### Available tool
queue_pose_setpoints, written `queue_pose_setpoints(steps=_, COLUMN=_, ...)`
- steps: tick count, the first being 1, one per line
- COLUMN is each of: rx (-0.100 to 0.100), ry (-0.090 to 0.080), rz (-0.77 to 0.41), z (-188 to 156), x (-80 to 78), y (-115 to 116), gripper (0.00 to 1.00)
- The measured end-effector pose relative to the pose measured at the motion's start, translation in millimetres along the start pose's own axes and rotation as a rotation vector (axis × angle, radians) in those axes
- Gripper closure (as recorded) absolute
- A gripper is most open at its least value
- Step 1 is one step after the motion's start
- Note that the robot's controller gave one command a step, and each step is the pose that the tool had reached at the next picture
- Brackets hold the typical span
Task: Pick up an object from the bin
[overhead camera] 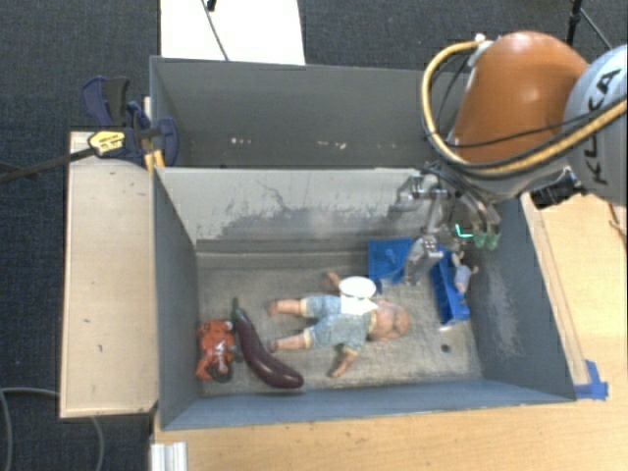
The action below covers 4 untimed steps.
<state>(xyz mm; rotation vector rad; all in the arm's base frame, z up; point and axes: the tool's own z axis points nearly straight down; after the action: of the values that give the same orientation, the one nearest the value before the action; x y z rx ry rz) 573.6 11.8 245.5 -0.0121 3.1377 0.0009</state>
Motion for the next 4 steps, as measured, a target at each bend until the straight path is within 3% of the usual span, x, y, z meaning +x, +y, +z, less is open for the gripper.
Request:
queue_pose_setpoints(steps=1, rx=0.001, ry=-0.007, rz=-0.007, z=48.3, x=-1.1, y=0.3, gripper=0.00)
queue_pose_setpoints(steps=2, rx=0.001, ry=-0.010, rz=-0.046, z=171.9, x=-7.1, y=-51.4, gripper=1.00)
queue_pose_setpoints(steps=3, rx=0.001, ry=-0.010, rz=-0.046, z=171.8, x=-7.1, y=-51.4, gripper=1.00)
queue_pose_setpoints(steps=4, rx=-0.001, ry=0.004, rz=-0.004, z=133.7, x=9.4, y=-57.5, gripper=1.00)
